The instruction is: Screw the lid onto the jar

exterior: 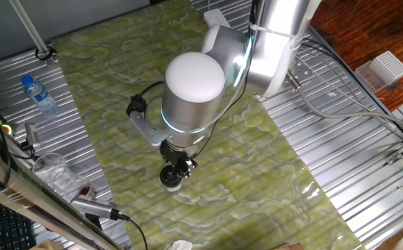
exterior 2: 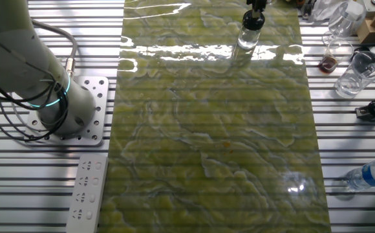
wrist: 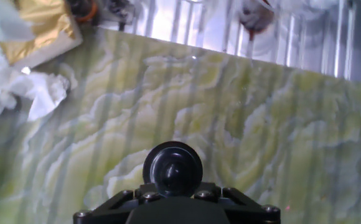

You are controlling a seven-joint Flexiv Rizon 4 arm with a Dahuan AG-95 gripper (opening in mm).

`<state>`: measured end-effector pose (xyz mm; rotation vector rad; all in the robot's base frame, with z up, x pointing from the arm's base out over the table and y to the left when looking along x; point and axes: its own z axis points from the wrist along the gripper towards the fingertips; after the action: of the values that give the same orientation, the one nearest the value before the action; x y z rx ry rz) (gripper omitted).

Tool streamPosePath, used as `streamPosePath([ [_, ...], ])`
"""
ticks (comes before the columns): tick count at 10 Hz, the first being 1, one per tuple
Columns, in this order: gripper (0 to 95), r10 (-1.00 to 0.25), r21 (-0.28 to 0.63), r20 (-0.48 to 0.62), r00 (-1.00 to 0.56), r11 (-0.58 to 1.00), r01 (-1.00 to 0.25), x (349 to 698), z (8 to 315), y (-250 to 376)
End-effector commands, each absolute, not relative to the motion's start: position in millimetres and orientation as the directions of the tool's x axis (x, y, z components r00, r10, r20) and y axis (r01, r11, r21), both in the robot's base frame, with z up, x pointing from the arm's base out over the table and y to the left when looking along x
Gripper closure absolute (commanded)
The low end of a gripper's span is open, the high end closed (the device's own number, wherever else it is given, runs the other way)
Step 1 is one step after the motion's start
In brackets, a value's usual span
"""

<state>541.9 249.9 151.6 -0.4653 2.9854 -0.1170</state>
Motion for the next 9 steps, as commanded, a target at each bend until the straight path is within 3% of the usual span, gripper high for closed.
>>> streamPosePath([
  [1,19.0,-0.473,-0.110,-0.088,-0.877,0.879,-0.464,541.6,152.3,249.7],
  [2,38.0,-0.526,-0.114,-0.080,-0.847,0.849,-0.516,541.6,152.3,249.7],
  [3,38.0,-0.567,-0.118,-0.073,-0.820,0.822,-0.557,541.6,152.3,249.7],
  [4,57.0,-0.581,-0.119,-0.071,-0.811,0.812,-0.571,541.6,152.4,249.7],
  [9,57.0,-0.788,-0.129,-0.038,-0.614,0.613,-0.779,544.3,149.0,250.6],
])
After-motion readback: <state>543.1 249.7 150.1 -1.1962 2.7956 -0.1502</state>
